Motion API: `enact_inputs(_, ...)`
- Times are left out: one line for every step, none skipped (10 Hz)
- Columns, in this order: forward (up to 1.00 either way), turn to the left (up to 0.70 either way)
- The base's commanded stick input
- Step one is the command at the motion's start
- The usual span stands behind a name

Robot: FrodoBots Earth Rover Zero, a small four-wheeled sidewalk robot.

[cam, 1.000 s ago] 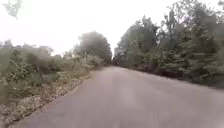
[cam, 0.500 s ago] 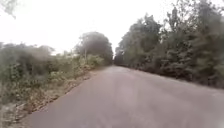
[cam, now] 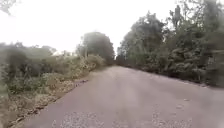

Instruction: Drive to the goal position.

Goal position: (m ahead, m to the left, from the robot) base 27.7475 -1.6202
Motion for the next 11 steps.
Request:
enact_inputs(0.85, 0.00)
enact_inputs(0.85, 0.00)
enact_inputs(0.85, 0.00)
enact_inputs(0.85, 0.00)
enact_inputs(0.85, 0.00)
enact_inputs(0.85, 0.00)
enact_inputs(0.85, 0.00)
enact_inputs(0.85, 0.00)
enact_inputs(0.85, 0.00)
enact_inputs(0.85, 0.00)
enact_inputs(0.85, 0.00)
